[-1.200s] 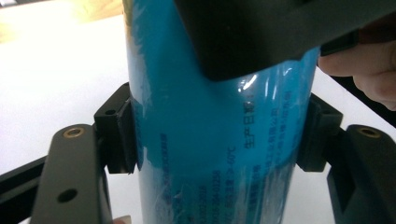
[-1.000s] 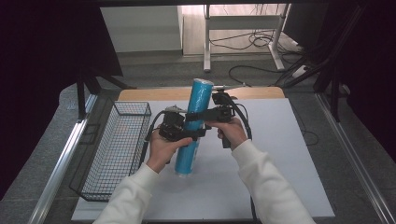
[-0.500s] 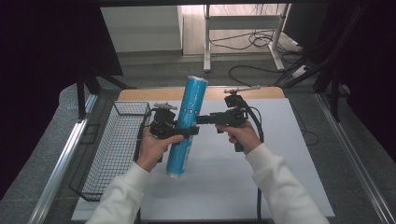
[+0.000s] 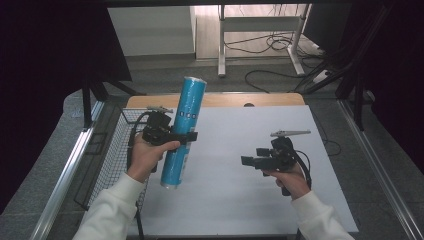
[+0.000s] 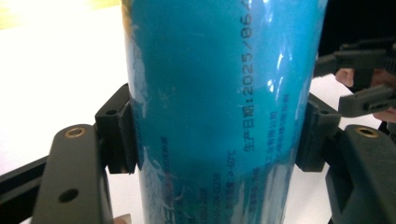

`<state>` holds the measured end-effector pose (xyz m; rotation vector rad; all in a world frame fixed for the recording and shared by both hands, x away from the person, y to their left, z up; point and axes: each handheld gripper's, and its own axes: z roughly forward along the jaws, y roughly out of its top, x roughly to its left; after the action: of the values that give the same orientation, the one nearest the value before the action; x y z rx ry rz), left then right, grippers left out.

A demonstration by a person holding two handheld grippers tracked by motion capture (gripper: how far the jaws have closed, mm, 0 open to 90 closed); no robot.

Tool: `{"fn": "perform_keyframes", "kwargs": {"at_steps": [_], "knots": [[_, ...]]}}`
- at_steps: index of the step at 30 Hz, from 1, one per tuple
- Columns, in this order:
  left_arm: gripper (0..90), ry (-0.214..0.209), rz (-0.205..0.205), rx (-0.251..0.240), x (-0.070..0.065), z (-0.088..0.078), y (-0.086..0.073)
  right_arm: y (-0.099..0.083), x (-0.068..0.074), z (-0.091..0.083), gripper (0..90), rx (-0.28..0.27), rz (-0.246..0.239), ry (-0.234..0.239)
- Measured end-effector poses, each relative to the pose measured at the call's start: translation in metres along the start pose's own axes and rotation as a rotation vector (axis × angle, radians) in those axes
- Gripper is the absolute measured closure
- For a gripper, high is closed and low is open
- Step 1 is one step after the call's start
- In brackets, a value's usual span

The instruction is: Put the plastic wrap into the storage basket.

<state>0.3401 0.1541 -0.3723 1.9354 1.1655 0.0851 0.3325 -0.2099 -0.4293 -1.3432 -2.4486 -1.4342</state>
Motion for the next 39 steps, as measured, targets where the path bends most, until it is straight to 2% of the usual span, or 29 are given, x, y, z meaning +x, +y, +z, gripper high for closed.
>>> {"fn": "perform_keyframes", "kwargs": {"at_steps": [4,9,12,14,15,19,22,28,39], "knots": [[31.6,0.009,-0.018,0.003,0.004,-0.007,0.001,-0.019,-0.006,-0.006,15.2,-0.016,-0.028,-0.021],[31.6,0.038,-0.023,0.018,0.005,-0.017,-0.001,-0.038,-0.016,-0.008,16.5,-0.056,-0.029,-0.025],[31.5,0.051,-0.027,0.018,0.006,-0.026,-0.004,-0.045,-0.021,-0.004,15.9,-0.037,-0.030,-0.033],[31.6,0.066,-0.029,0.020,0.006,-0.032,-0.006,-0.048,-0.023,-0.004,15.8,-0.045,-0.034,-0.033],[31.6,0.085,-0.034,0.015,0.006,-0.035,-0.008,-0.049,-0.024,-0.004,15.9,-0.045,-0.034,-0.037],[31.5,0.109,-0.050,0.025,0.007,-0.040,-0.015,-0.059,-0.029,0.000,17.1,-0.028,-0.019,-0.035],[31.6,0.112,-0.058,0.035,0.011,-0.045,-0.019,-0.063,-0.029,0.002,17.1,-0.019,-0.041,-0.074],[31.6,0.136,-0.073,0.034,0.021,-0.055,-0.024,-0.065,-0.027,0.002,17.7,-0.030,-0.039,-0.106],[31.5,0.189,-0.111,0.048,0.044,-0.072,-0.035,-0.070,-0.029,-0.001,17.8,-0.026,-0.033,-0.138]]}}
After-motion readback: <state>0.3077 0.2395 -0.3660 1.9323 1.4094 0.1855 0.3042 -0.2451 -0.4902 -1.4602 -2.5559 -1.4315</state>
